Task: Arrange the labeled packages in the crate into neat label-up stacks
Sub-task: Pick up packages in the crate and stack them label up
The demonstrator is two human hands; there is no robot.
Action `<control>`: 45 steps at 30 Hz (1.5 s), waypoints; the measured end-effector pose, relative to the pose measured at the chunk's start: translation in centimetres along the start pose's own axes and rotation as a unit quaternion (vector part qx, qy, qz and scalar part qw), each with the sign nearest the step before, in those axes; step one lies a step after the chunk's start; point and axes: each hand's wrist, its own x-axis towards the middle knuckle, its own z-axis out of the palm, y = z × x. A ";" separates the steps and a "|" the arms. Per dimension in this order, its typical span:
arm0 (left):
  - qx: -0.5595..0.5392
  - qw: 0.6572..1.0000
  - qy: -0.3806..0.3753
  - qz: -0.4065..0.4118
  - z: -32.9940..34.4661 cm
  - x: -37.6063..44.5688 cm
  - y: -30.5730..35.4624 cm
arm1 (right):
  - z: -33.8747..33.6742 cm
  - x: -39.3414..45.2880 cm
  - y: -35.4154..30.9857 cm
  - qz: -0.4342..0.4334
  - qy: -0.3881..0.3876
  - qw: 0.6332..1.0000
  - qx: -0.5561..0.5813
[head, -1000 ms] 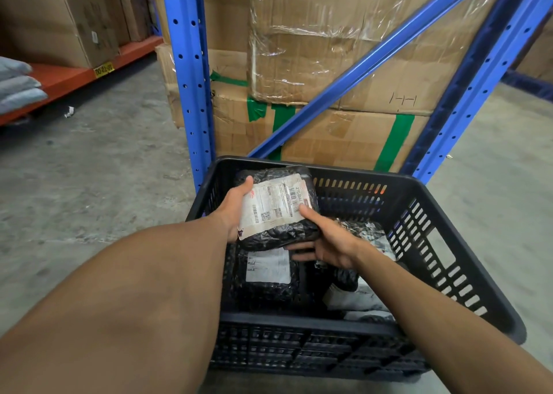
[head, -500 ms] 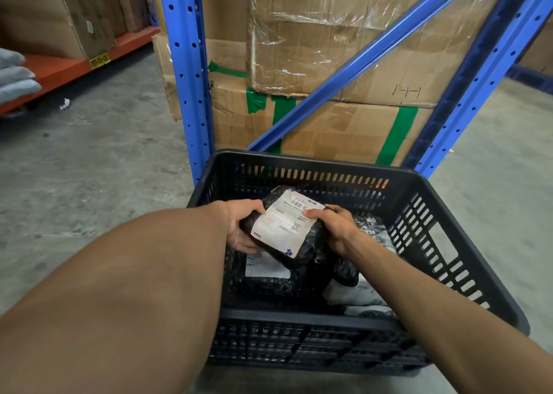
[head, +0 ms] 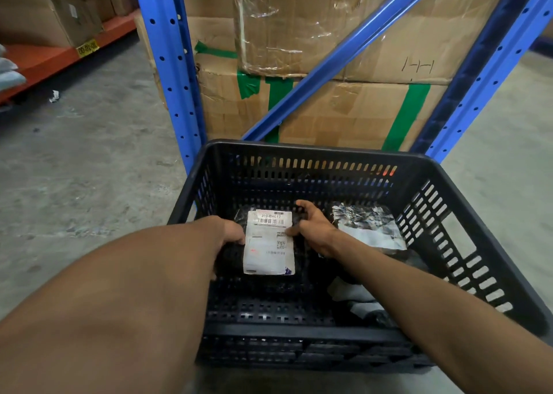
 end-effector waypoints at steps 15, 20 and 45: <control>-0.086 0.991 0.015 0.099 0.3 1.0 0.1 | 0.7 -1.9 0.7 0.126 -0.045 0.981 -0.143; -0.102 0.988 0.019 0.112 0.5 1.2 -0.2 | 1.2 -1.9 0.9 0.077 -0.033 0.988 -0.131; 0.089 0.938 0.267 0.202 3.7 -5.0 5.5 | -0.9 -4.1 -4.3 -0.110 0.164 0.939 -0.282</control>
